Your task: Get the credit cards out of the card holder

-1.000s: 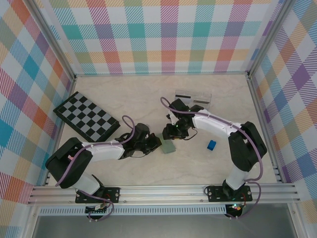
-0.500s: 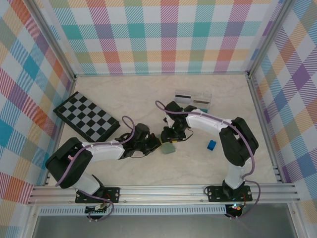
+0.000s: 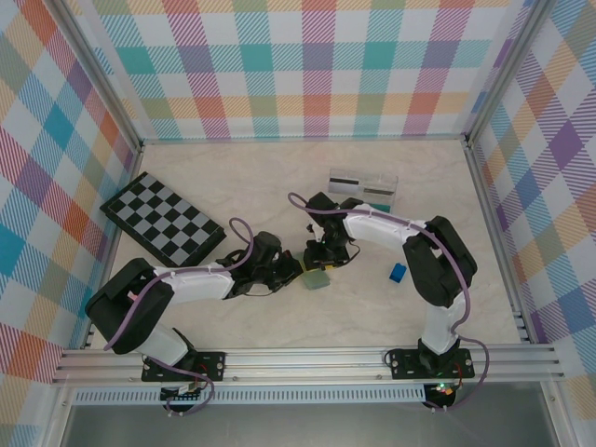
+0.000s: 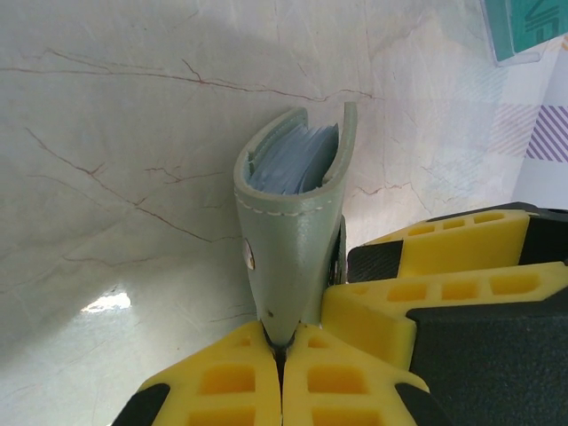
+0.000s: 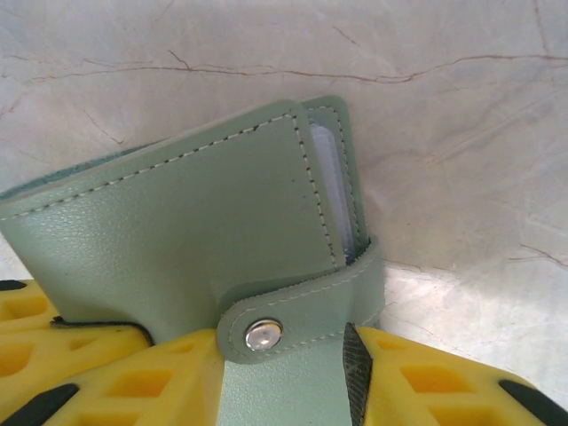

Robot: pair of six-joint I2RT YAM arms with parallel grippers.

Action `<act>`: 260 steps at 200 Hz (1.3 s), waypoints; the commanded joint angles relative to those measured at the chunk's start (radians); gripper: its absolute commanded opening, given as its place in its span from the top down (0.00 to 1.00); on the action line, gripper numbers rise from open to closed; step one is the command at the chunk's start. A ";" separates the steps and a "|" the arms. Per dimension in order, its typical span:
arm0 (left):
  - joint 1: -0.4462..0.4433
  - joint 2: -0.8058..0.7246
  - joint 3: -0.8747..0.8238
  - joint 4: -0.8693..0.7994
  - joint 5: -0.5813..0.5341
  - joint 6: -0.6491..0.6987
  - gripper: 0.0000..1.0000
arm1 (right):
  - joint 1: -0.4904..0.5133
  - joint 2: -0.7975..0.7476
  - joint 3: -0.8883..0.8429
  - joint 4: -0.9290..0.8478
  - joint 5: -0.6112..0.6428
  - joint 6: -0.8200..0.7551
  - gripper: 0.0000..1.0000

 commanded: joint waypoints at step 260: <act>0.030 -0.100 0.175 -0.518 -0.161 0.148 0.24 | -0.007 -0.027 -0.058 0.059 0.109 0.042 0.79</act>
